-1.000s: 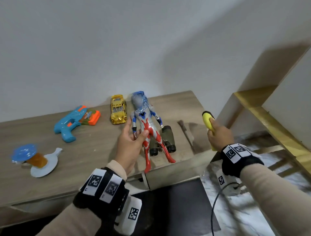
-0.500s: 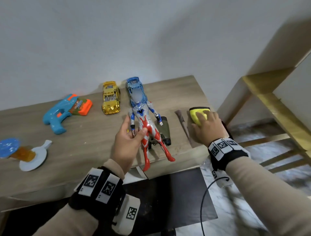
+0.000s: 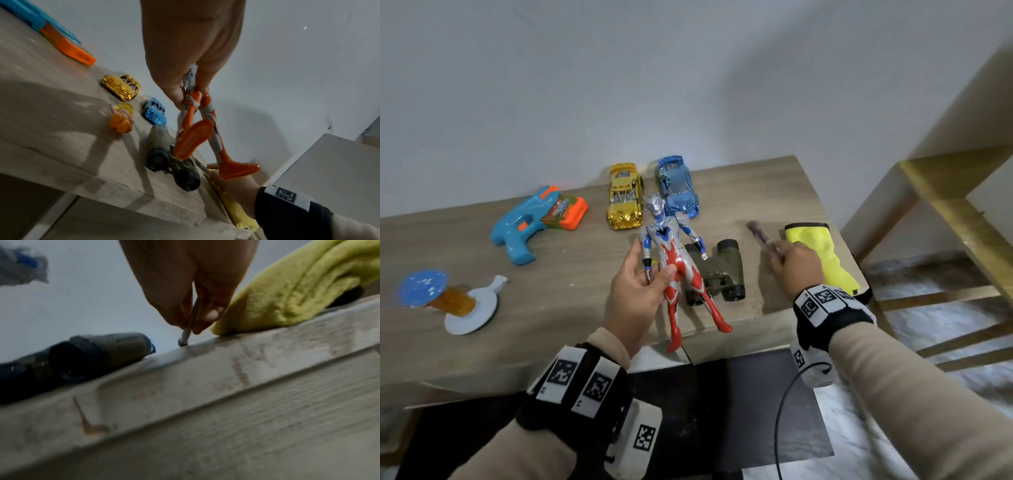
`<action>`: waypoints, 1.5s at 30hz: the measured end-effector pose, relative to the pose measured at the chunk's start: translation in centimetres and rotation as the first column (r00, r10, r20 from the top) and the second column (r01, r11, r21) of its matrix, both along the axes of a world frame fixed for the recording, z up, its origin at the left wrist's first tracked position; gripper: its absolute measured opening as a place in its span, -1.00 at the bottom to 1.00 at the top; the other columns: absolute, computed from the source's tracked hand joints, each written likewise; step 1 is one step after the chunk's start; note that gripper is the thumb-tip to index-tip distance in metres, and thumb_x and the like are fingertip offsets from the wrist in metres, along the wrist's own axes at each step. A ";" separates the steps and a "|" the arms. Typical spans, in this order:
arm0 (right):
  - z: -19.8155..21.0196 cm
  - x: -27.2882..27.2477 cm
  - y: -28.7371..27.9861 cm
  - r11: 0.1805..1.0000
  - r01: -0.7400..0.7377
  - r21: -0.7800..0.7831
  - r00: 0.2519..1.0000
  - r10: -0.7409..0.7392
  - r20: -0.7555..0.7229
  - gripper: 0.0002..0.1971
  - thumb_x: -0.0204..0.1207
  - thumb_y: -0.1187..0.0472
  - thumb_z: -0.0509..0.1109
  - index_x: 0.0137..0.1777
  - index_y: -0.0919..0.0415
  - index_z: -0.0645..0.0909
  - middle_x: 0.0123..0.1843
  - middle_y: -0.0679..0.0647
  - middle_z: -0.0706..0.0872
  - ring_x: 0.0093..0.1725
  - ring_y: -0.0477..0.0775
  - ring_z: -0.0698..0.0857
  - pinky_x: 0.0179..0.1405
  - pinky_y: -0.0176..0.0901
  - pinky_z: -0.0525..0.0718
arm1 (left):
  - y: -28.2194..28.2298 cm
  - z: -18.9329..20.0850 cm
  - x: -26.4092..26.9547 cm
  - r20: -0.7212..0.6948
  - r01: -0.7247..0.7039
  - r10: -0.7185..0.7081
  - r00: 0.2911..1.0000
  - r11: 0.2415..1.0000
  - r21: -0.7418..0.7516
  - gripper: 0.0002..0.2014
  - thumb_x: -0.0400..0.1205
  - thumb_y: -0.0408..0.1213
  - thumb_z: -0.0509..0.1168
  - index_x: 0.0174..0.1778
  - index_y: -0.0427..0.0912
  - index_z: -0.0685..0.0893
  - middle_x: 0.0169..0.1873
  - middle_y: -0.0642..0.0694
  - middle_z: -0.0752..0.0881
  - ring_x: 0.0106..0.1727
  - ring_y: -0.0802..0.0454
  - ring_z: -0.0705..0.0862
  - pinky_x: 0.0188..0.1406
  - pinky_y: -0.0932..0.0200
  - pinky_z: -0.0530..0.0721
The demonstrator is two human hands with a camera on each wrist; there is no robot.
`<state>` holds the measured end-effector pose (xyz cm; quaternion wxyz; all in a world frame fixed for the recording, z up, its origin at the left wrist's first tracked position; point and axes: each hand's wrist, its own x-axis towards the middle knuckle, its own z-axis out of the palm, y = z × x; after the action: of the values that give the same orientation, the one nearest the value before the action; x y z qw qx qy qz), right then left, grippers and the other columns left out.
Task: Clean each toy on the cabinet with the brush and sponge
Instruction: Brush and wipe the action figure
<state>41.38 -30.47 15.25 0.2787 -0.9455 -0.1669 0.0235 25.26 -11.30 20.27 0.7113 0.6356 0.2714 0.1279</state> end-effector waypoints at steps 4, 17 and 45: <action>2.4 0.4 1.8 0.964 0.119 0.239 0.991 -0.129 0.026 -0.79 0.52 0.31 0.29 0.09 0.26 0.69 -0.12 0.32 0.77 -0.08 0.32 0.70 -0.10 -0.14 0.47 | 2.0 -0.1 -1.3 -0.005 -0.059 0.059 0.998 0.998 0.016 -0.25 0.58 -0.41 0.34 0.65 -0.10 0.13 0.25 -0.23 0.70 0.17 -0.16 0.75 0.22 -0.20 0.67; 9.5 -6.8 12.8 0.547 0.272 0.792 0.954 -0.047 -0.295 -0.92 0.49 0.24 0.41 -0.19 0.09 0.71 -0.40 0.10 0.70 -0.46 -0.05 0.59 -0.50 -0.26 0.57 | 12.8 -4.3 -5.7 -0.225 -0.130 0.139 0.964 0.990 0.056 -0.21 0.55 -0.31 0.43 0.63 0.03 0.17 0.21 0.01 0.72 0.21 0.01 0.71 0.34 -0.20 0.59; 9.8 -13.2 22.1 0.566 0.258 0.783 0.960 -0.056 -0.275 -0.83 0.54 0.21 0.39 -0.01 0.31 0.71 -0.31 0.13 0.73 -0.40 -0.06 0.62 -0.46 -0.27 0.58 | 20.9 -4.8 -4.7 -0.464 -0.070 0.314 0.828 0.879 0.471 -0.48 0.49 0.09 0.39 0.33 -0.03 0.53 0.30 -0.08 0.63 0.28 -0.08 0.60 0.23 0.08 0.54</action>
<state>28.18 -8.33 25.02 0.6974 -0.7150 -0.0420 0.0236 20.60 9.62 15.49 0.4320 0.7567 0.4844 0.0785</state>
